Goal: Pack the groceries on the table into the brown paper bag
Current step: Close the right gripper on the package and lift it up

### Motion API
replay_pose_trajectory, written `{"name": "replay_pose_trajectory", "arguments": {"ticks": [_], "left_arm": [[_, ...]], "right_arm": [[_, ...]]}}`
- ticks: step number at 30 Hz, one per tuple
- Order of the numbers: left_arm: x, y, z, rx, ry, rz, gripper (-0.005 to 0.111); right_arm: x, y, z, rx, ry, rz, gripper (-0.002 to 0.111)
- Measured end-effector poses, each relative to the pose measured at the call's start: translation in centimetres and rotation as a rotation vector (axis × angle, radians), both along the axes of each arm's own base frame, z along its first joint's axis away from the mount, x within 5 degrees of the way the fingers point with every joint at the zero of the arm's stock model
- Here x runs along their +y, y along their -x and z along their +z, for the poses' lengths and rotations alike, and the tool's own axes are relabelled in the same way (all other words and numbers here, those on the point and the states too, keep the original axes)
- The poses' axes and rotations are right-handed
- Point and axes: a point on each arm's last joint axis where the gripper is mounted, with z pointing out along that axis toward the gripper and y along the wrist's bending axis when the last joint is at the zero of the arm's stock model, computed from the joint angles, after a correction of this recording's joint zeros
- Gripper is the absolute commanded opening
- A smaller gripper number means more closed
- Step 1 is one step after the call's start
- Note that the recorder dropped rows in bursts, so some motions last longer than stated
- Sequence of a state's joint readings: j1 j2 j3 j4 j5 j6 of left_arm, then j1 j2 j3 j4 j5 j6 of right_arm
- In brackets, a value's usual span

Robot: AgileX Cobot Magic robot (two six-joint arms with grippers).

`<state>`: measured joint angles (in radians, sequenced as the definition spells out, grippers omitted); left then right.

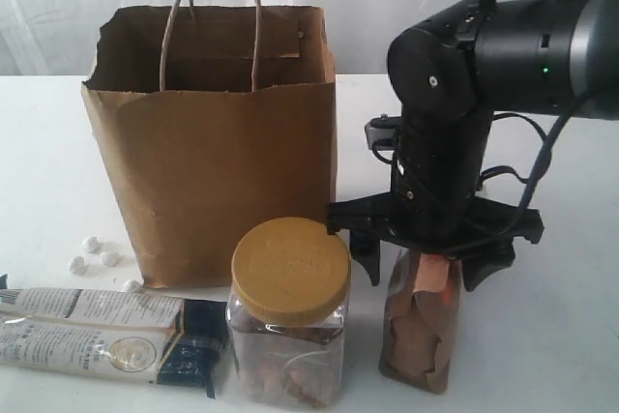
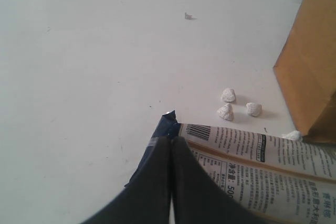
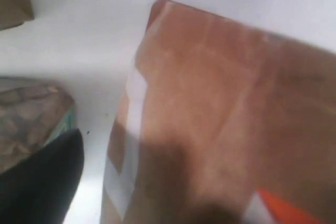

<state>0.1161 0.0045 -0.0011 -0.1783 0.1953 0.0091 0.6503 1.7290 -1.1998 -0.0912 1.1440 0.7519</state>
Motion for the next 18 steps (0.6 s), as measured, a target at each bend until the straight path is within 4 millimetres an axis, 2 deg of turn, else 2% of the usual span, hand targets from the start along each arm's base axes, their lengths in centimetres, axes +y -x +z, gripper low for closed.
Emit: {"name": "replay_pose_trajectory", "arguments": {"ticks": [3,7,15,18], "left_arm": [[0.0,0.0,0.0,0.0,0.0,0.0,0.0],[0.0,0.0,0.0,0.0,0.0,0.0,0.0],[0.0,0.0,0.0,0.0,0.0,0.0,0.0],[0.0,0.0,0.0,0.0,0.0,0.0,0.0]], "right_arm": [[-0.7,-0.1,-0.4,0.02,-0.013,0.005,0.076],[-1.4,0.1,-0.6,0.024,-0.013,0.081,0.068],[-1.7,0.0,-0.7,-0.033,-0.011,0.119,0.028],[-1.9,-0.1,-0.6,-0.048,0.014,0.138,0.027]]}}
